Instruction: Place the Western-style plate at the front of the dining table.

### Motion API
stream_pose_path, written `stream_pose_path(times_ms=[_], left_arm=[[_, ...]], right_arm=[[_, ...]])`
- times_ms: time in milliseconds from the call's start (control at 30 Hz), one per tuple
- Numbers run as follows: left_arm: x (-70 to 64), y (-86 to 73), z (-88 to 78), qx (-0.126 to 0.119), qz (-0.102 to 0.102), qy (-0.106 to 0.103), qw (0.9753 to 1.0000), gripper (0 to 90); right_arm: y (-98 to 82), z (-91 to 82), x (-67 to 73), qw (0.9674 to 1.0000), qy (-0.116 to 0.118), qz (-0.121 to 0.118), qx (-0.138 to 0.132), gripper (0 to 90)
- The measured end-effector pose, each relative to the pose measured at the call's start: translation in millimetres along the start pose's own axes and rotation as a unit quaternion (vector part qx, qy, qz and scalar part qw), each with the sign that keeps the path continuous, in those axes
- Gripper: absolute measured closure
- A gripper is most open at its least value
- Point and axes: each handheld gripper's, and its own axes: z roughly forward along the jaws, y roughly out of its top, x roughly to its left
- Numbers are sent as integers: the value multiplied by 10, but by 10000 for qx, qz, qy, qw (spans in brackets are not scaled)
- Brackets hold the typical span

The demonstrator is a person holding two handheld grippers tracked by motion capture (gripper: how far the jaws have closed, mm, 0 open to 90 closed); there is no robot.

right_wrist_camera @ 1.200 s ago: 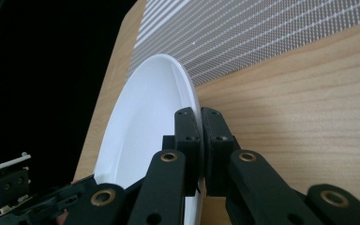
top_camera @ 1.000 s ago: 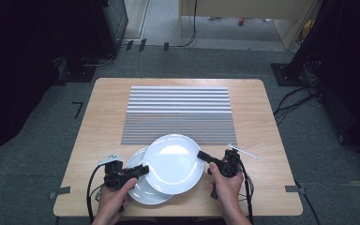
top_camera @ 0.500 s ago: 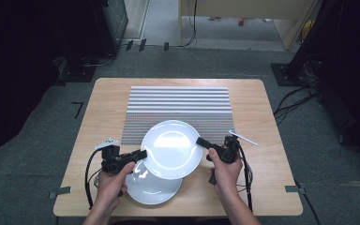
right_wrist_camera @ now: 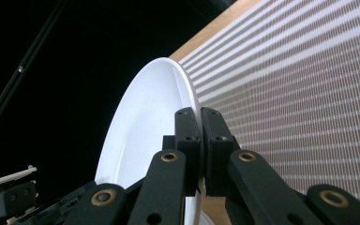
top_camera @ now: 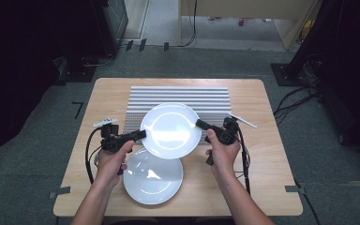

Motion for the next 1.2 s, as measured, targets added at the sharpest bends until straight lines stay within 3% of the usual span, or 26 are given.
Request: stream_pose_path(times_ms=[333,500,600,933,1200], left_arm=[[43,337,214,35,-13,166,9999,733],[84,455,344,79,1,283,9996,730],[182,542,489,188,-47,311,9993,731],[474,578,870,343,-428,644,9964,730],[595,624,1045,450,-569,934,9930,731]], right_arm=[[278,166,62,9998,-101,-38,-155,870],[375,269,-1,9997,-146,85,-166,871],[439,375,-84,9994,-207,225,-186,870],[472,676,-252,9976,-625,268,-157,870],[445,877,-411,9960,-699,522,-190,869]])
